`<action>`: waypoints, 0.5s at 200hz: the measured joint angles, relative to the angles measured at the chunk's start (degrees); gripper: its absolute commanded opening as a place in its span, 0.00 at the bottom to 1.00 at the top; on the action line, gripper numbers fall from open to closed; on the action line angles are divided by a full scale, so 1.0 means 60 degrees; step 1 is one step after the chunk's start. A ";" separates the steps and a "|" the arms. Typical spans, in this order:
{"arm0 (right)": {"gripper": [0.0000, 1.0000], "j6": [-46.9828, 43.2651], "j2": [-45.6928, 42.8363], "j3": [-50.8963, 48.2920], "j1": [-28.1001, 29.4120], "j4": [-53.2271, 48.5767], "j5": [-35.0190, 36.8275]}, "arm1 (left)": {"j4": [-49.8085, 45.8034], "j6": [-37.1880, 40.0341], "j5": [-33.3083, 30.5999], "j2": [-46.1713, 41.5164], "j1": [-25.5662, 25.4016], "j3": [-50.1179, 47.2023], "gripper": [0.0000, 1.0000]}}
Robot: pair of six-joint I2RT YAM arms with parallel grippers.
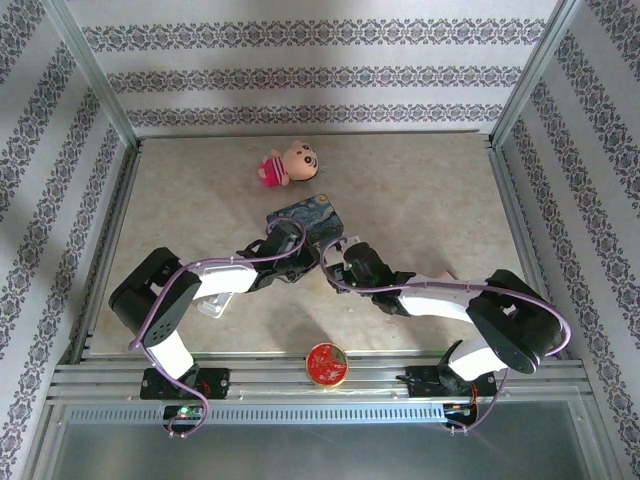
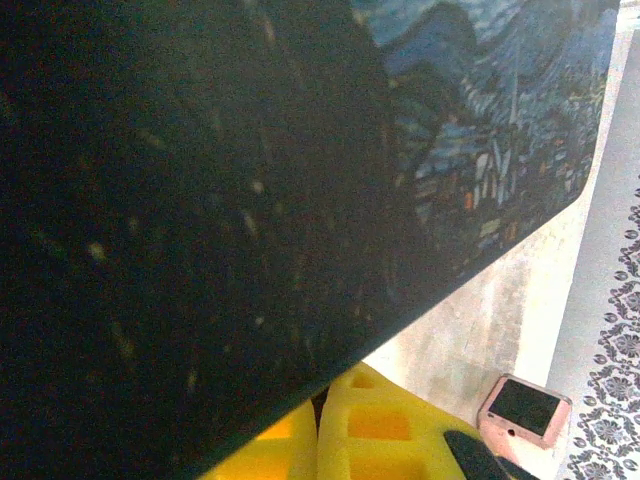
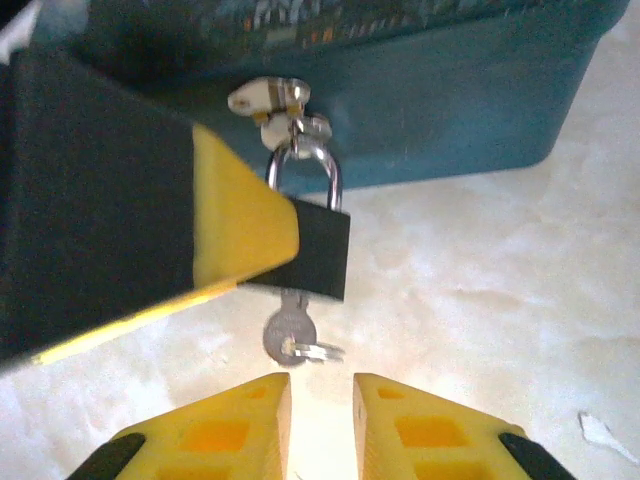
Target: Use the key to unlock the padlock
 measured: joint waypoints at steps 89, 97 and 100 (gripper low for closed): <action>0.36 -0.0943 0.0608 0.0685 0.0503 -0.0539 0.0823 | -0.0080 -0.0007 0.0168 -0.0011 0.0029 0.0036 0.00; 0.37 -0.0984 0.0685 0.0732 0.0503 -0.0535 0.0845 | -0.0084 -0.0011 0.0193 -0.0015 0.0029 0.0036 0.00; 0.38 -0.1013 0.0710 0.0750 0.0503 -0.0539 0.0849 | -0.0084 -0.0011 0.0204 -0.0015 0.0029 0.0036 0.00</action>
